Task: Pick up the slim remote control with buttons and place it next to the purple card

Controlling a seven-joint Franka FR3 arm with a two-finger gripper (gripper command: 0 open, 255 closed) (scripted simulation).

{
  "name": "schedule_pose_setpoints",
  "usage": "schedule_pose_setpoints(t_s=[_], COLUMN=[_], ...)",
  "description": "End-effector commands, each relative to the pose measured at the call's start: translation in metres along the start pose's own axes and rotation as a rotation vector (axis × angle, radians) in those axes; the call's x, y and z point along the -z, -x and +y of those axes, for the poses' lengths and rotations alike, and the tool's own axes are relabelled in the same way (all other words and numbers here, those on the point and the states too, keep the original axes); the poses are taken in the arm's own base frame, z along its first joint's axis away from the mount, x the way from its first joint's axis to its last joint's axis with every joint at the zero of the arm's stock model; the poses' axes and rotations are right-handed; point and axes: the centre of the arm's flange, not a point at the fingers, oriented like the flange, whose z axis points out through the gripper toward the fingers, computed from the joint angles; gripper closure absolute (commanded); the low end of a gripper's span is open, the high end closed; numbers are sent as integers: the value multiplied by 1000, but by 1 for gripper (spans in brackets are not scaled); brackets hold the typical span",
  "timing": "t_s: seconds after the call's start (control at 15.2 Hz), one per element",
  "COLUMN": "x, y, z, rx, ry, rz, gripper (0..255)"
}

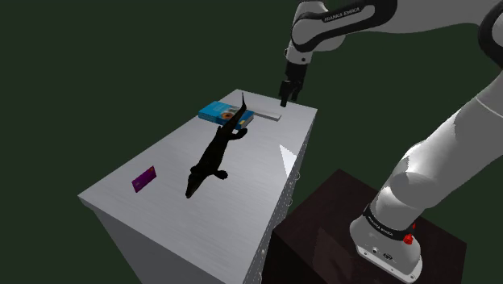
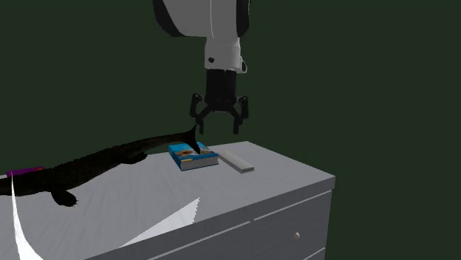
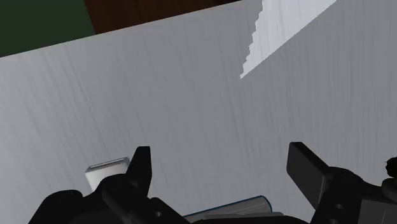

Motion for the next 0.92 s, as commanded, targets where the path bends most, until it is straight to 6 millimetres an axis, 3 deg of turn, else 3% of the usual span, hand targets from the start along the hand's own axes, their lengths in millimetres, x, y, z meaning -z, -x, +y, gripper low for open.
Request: schedule_pose_setpoints(t_s=[0.0,0.86], x=[-12,-89], y=[-20,-157], z=[14,80], rx=[5,32], ry=[4,29], rz=[-1,-6], gripper=[0,0])
